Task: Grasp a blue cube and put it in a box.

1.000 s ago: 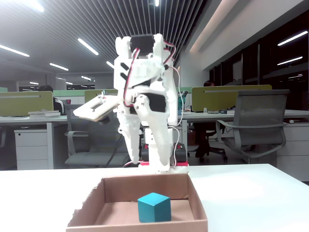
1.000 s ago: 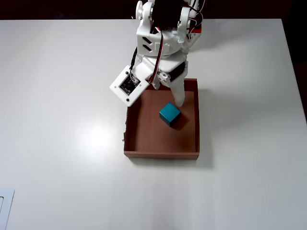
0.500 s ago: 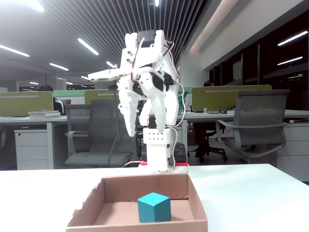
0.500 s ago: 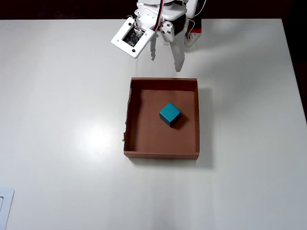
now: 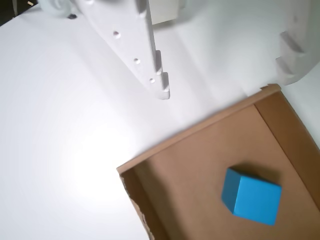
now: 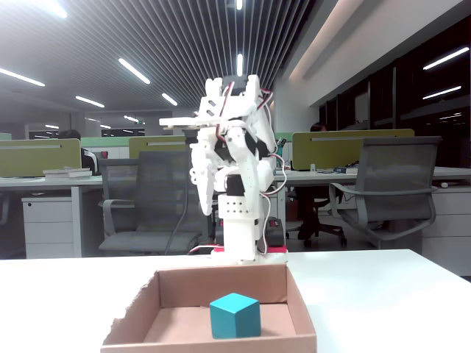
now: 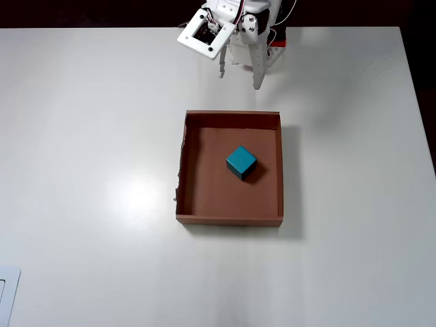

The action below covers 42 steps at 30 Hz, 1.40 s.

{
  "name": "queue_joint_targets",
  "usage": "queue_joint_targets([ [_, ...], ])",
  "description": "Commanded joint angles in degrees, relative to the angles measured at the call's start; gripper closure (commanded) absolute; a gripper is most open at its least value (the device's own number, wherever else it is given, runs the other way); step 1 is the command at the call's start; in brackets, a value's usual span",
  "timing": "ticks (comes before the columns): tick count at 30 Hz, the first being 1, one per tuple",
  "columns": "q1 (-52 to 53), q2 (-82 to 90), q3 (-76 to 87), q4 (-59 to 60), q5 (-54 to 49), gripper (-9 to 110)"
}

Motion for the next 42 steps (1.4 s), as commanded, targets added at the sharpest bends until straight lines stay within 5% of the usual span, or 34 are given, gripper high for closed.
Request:
queue_joint_targets([
  [1, -1.7, 3.9, 2.2, 0.4, -1.1, 75],
  [26, -5.2, 11.4, 28.1, -11.9, -1.0, 80],
  [42, -11.2, 11.5, 28.8, -11.1, 3.0, 81],
])
